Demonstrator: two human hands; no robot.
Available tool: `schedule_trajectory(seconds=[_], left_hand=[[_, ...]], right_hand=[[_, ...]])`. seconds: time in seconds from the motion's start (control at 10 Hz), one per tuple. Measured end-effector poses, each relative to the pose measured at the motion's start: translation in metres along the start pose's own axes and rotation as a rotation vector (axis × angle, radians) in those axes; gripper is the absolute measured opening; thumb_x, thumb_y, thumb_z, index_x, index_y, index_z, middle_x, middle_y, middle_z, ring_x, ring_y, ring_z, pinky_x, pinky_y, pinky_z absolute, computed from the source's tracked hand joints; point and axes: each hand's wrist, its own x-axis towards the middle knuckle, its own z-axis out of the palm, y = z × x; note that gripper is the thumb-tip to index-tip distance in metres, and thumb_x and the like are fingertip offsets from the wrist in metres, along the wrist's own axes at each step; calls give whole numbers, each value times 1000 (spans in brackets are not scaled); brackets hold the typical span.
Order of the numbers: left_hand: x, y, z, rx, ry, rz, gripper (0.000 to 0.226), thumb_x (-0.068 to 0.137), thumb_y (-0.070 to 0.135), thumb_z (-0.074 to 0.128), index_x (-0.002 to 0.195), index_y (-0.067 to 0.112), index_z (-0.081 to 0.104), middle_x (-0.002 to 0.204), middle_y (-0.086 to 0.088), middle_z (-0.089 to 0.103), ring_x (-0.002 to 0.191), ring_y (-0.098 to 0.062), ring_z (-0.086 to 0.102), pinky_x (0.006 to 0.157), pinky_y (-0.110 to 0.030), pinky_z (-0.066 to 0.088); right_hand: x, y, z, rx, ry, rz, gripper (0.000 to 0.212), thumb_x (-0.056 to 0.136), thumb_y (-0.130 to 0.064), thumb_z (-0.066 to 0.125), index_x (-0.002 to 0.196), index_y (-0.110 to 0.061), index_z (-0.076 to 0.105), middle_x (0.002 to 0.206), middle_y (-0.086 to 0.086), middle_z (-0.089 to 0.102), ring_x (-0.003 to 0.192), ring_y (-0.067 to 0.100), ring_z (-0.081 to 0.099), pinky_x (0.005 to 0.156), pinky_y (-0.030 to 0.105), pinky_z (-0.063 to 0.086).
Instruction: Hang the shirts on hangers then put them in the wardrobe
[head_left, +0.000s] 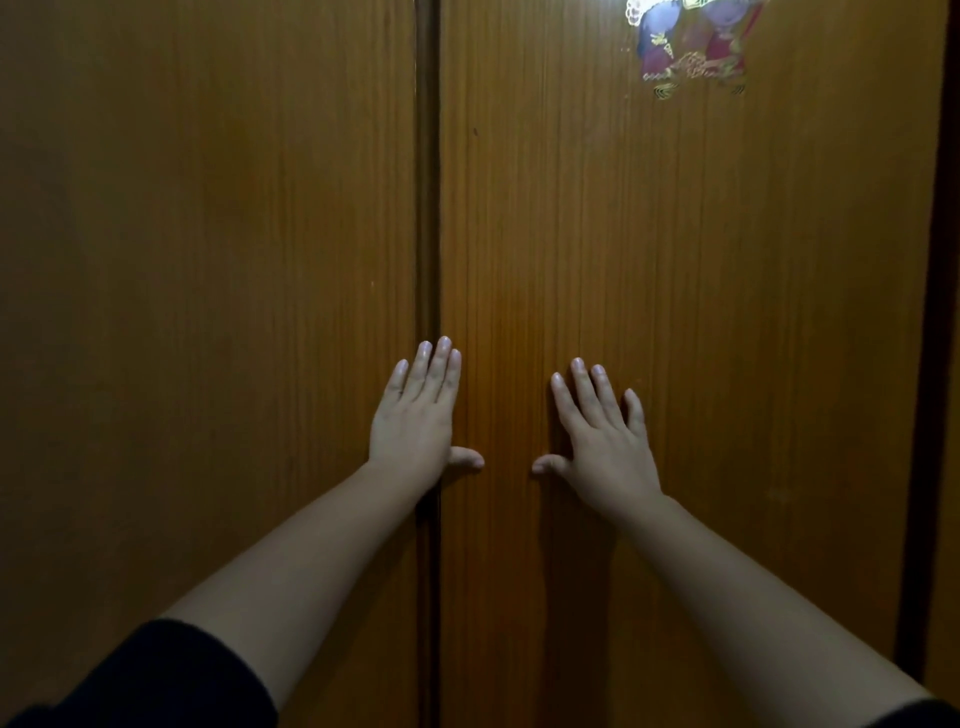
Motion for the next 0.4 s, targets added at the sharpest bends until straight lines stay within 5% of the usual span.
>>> schedule_trajectory(seconds=[0.3,0.4], left_hand=[[1,-1,-6,-22,-48,13,118,79,78,42,138,10,-35,146,-10,-41,142,-26,-28,120,-42,-9],[-16,0,4,-59,9,98,102,88,68,42,141,16,-28,150,-9,-35,144,-26,-24,120,-44,-5]], right_hand=[[1,0,0,10,-8,-9,98,84,-70,42,143,-28,-25,145,-4,-40,134,17,-36,110,42,-17],[-1,4,-10,157,8,16,80,89,-56,49,151,-32,5,154,-4,-21,141,15,-23,112,44,-11]])
